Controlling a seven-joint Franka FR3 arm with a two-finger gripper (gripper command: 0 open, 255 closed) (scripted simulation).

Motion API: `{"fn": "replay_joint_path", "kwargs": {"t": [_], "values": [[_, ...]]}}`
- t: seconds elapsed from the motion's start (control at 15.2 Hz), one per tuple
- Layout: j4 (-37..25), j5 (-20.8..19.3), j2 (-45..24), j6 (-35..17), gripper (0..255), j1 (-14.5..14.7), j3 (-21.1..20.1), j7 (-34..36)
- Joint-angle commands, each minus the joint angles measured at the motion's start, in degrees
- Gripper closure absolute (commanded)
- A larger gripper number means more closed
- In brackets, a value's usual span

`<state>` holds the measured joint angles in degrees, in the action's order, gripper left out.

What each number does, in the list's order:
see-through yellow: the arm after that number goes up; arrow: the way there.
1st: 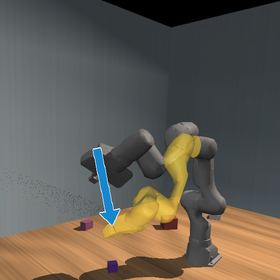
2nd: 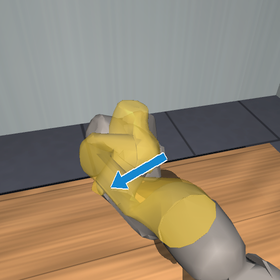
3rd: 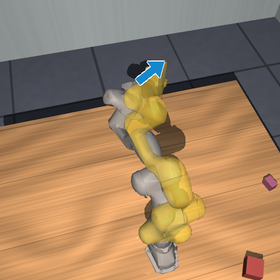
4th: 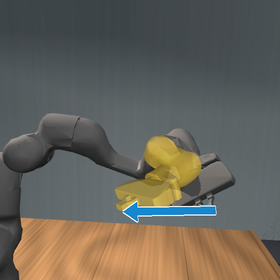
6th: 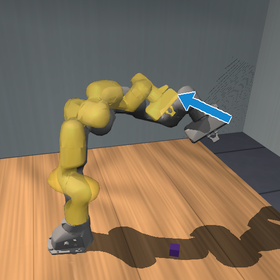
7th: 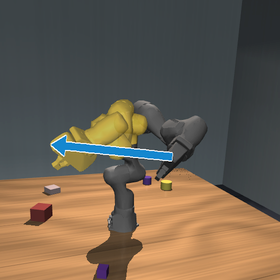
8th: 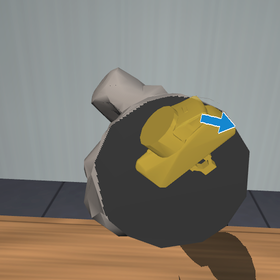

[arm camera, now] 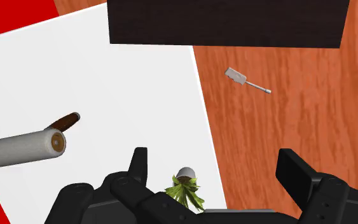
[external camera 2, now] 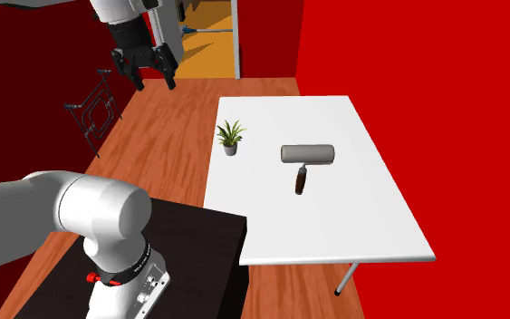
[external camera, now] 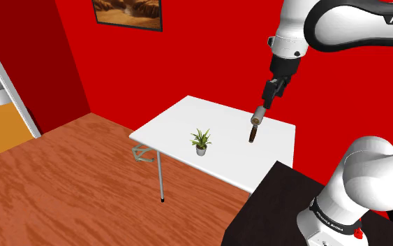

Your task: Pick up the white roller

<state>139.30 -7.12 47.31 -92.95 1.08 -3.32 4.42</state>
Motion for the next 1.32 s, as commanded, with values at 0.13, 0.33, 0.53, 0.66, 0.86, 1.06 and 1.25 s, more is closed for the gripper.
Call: {"fn": "replay_joint_path", "kwargs": {"t": [0.13,0.33,0.53,0.66,0.86,1.06,1.25], "values": [[-0.46,-0.69,-3.79,-2.76,0,-1.65,0.67,1.65],[-1.61,-1.67,-9.61,-6.59,0,-4.06,1.72,4.12],[-3.27,-2.6,-15.51,-10.01,0,-6.31,2.86,6.59],[-4.64,-3.16,-19.46,-12.04,0,-7.72,3.68,8.21],[-7.05,-3.85,-25.36,-14.72,0,-9.74,4.98,10.54],[-9.83,-4.34,-31.17,-16.98,0,-11.58,6.4,12.75],[-12.94,-4.55,-36.88,-18.84,0,-13.32,7.91,14.77]]}}
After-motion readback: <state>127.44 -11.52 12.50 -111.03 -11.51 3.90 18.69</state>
